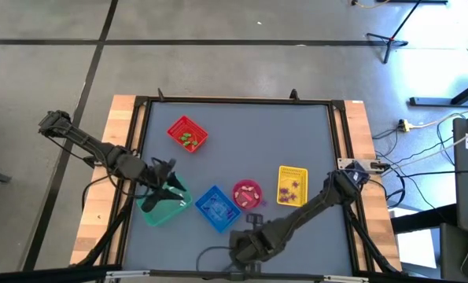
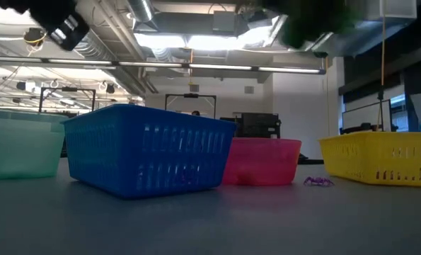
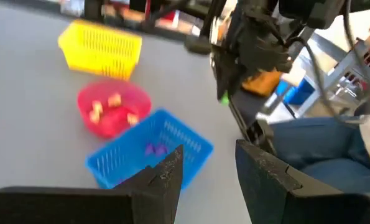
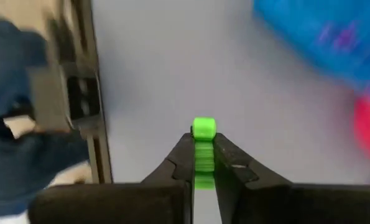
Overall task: Sort Halloween decoration
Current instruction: Put the green skeleton toy into the red bin
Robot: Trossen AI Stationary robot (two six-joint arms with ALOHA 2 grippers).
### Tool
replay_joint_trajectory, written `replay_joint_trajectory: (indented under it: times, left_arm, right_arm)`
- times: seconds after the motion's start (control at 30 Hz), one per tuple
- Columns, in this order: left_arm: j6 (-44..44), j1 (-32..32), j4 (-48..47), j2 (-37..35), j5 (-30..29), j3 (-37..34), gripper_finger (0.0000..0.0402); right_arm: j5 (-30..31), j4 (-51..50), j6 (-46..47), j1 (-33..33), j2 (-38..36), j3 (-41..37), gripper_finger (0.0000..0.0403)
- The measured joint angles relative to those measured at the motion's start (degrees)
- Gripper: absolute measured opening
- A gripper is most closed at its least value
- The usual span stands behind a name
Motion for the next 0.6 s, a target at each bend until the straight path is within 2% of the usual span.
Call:
replay_joint_trajectory:
  times: [0.3, 0.6]
  left_arm:
    - [8.15, -0.02, 5.49, 0.0, -1.5, 0.02, 0.013]
    - [7.74, 0.0, 6.67, 0.0, -5.3, 0.02, 0.013]
  right_arm:
    - [6.75, 3.57, -12.29, -8.12, -0.12, 10.58, 0.004]
    - [7.54, 14.41, -17.67, -15.76, -0.12, 11.43, 0.0041]
